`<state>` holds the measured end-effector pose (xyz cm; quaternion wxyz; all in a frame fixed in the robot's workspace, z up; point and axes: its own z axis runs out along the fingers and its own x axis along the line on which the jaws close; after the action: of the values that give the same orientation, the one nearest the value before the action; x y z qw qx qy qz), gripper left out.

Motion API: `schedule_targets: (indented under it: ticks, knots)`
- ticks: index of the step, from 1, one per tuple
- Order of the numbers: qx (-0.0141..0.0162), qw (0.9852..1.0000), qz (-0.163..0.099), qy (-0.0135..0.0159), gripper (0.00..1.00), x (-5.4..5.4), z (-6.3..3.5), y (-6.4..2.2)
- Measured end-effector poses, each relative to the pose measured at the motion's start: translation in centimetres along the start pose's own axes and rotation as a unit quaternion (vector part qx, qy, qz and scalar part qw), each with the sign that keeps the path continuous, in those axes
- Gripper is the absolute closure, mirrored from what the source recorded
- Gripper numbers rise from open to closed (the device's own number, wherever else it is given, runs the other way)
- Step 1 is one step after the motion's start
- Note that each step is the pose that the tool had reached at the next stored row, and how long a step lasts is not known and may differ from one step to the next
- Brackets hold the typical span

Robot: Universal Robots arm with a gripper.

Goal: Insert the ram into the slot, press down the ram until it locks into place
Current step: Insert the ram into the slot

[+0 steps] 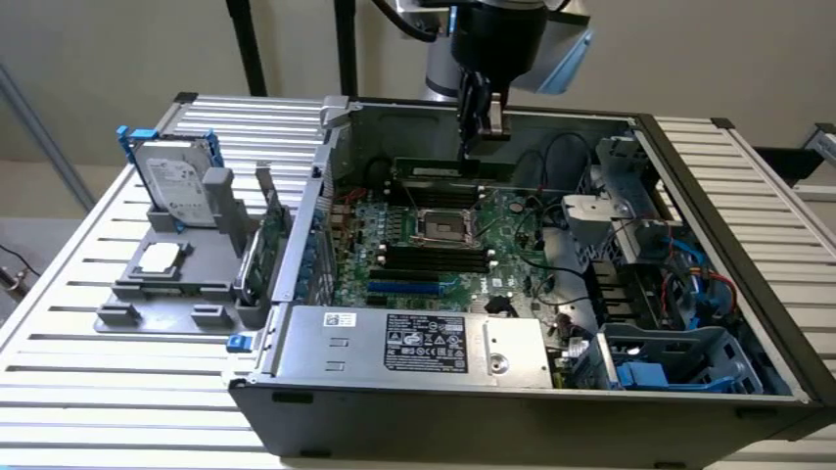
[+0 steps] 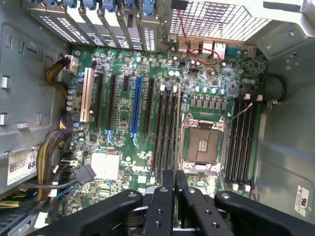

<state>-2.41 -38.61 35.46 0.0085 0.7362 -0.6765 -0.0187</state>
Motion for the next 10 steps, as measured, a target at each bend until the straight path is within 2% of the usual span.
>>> schedule_targets:
  ticks: [10]
  knots:
    - [0.0001,1.0000,0.001,-0.0001,0.87,0.0,1.81,-0.07]
